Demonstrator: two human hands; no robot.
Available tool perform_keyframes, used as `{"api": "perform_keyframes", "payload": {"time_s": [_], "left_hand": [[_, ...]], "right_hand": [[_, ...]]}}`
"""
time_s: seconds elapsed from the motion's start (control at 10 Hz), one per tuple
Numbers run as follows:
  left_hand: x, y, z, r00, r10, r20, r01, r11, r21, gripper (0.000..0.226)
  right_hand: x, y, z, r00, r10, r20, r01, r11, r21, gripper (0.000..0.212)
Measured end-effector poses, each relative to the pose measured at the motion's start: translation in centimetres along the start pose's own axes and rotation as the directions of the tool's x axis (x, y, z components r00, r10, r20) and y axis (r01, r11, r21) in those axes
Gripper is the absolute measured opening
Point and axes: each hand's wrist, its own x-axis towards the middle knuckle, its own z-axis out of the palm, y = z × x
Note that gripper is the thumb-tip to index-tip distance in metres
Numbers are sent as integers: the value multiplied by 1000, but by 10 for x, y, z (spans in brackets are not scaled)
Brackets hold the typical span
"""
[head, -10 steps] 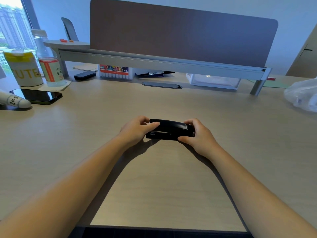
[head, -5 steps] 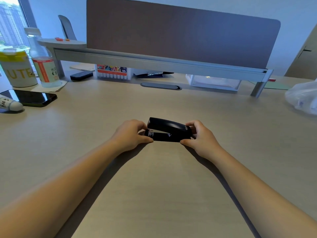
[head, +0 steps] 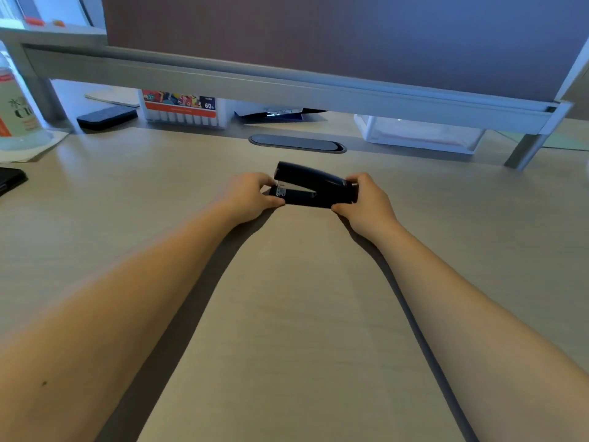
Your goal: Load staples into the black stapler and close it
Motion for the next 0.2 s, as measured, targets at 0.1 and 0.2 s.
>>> {"api": "perform_keyframes", "payload": {"time_s": [0.1, 0.2], "left_hand": [[18, 1, 3, 1000, -4, -26, 5, 999, 31, 44], [15, 3, 3, 999, 7, -32, -4, 997, 74, 48]], "right_hand": [[17, 2, 2, 1000, 4, 1, -4, 1000, -12, 43], [15, 1, 3, 1000, 3, -11, -3, 999, -32, 53]]}}
